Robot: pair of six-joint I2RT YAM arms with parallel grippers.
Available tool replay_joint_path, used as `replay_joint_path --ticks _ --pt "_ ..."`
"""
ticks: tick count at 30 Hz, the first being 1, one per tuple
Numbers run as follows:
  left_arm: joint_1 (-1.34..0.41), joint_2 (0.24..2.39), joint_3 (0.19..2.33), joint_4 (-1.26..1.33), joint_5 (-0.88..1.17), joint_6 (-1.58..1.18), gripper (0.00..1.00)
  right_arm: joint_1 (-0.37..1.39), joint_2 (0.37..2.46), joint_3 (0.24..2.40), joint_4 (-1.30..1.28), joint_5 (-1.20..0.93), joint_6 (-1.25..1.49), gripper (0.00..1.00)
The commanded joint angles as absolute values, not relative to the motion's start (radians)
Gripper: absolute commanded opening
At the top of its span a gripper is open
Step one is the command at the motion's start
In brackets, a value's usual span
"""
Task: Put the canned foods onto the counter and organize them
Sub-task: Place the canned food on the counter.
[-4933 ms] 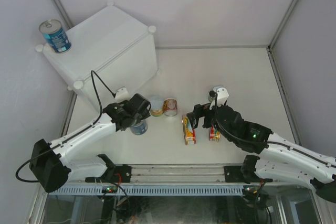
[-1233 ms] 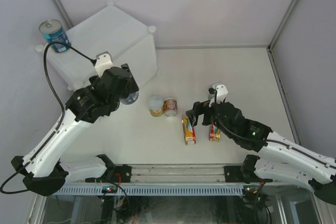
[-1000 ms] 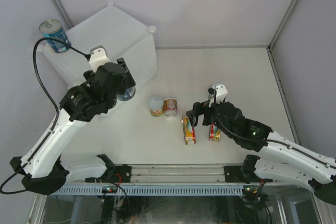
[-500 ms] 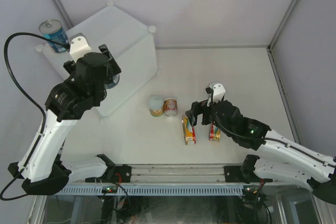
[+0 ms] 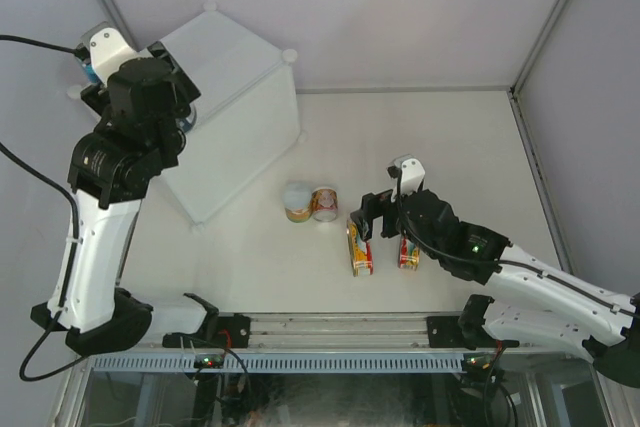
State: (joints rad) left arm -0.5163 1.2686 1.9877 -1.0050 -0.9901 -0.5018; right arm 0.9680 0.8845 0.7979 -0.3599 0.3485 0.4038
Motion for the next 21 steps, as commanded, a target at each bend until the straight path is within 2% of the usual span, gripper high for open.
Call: replay_joint_path --ticks 1,12,21 --pt "-0.428 1.303 2.142 -0.910 -1.011 -0.500 0.00 0.959 0.873 0.842 -0.307 0.337 0.402 0.91" --pt "-0.212 1.499 2.391 -1.136 -0.838 -0.632 0.00 0.944 0.839 0.790 -0.261 0.308 0.420 0.91" --pt "-0.095 1.557 2.419 -1.216 -0.783 -0.661 0.00 0.940 0.784 0.755 -0.269 0.307 0.433 0.91"
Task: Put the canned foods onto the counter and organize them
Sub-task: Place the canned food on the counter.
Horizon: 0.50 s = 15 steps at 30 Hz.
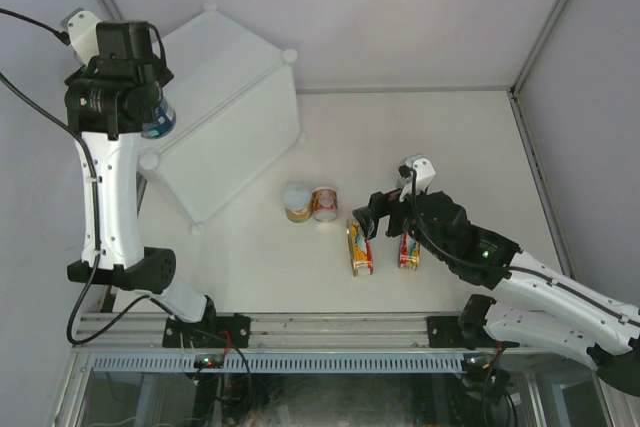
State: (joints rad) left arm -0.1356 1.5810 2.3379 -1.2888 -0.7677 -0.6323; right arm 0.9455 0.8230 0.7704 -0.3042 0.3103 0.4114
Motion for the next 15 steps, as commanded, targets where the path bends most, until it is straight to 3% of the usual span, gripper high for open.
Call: replay_joint_path --ticks 1,15 --pt "-0.089 1.559 2.419 -1.214 -0.783 -0.654 0.00 0.939 0.778 0.751 -0.273 0.307 0.435 0.91" --pt "-0.034 1.635 2.461 -1.177 -0.758 -0.618 0.00 0.940 0.736 0.729 -0.311 0.323 0.455 0.91"
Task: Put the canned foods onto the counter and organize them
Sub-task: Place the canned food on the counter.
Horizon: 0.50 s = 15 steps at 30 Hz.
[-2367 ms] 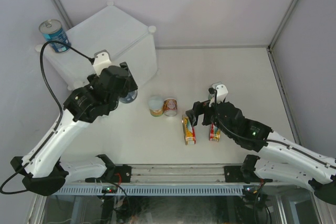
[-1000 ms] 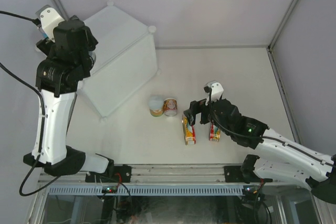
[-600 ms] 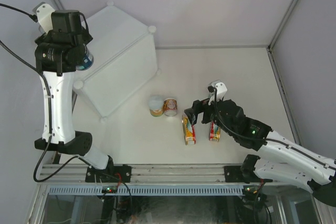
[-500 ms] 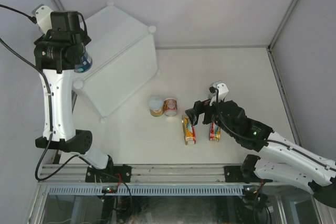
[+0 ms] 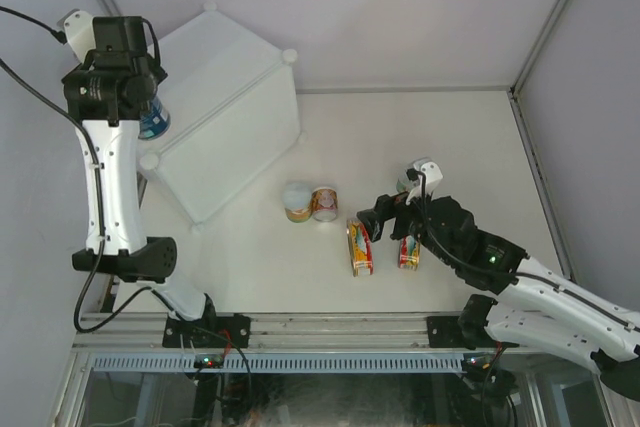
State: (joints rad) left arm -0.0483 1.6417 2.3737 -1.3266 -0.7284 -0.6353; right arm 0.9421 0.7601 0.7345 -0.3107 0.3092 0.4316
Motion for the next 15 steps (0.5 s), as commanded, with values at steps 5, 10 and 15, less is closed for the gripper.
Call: replay_joint_path --ticks 5,10,15 --pt "-0.022 1.671 2.485 -1.162 -0.760 -0.604 0.00 0.940 0.723 0.721 -0.329 0.333 0.465 0.91" --pt "-0.010 1.697 2.494 -1.148 -0.762 -0.592 0.00 0.941 0.722 0.717 -0.340 0.339 0.470 0.91" --pt "0.001 1.709 2.487 -1.146 -0.770 -0.586 0.00 0.939 0.727 0.712 -0.342 0.339 0.471 0.91"
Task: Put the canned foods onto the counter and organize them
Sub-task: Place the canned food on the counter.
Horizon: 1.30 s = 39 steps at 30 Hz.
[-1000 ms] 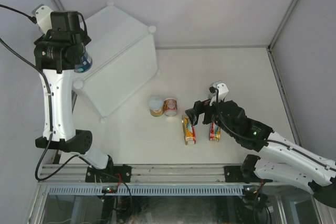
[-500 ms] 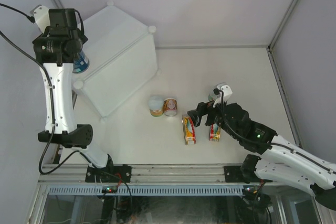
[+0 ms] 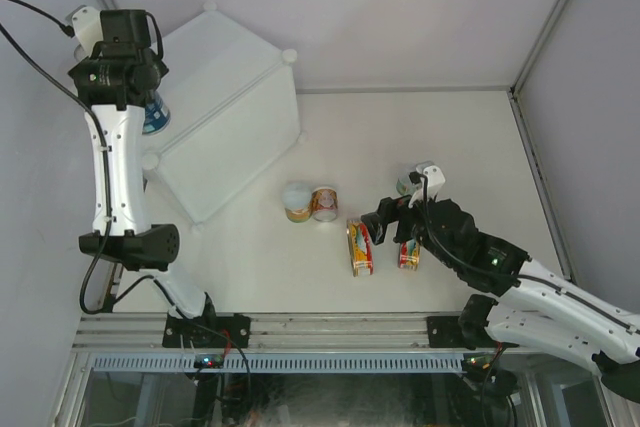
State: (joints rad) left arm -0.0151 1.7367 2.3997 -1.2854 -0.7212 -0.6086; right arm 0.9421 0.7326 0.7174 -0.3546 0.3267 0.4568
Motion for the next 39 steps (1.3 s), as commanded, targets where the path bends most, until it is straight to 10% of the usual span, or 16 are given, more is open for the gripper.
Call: replay_joint_path --ticks 1,15,25,39 --pt "0.004 1.711 2.486 -1.146 -0.771 -0.584 0.00 0.936 0.729 0.712 -0.341 0.337 0.470 0.91" --pt "0.023 1.719 2.464 -1.138 -0.768 -0.558 0.02 0.921 0.758 0.712 -0.312 0.313 0.461 0.91" --pt "0.023 1.711 2.439 -1.134 -0.729 -0.570 0.65 0.918 0.756 0.712 -0.312 0.311 0.461 0.91" --pt "0.024 1.687 2.411 -1.120 -0.705 -0.577 0.98 0.926 0.749 0.716 -0.323 0.314 0.471 0.91"
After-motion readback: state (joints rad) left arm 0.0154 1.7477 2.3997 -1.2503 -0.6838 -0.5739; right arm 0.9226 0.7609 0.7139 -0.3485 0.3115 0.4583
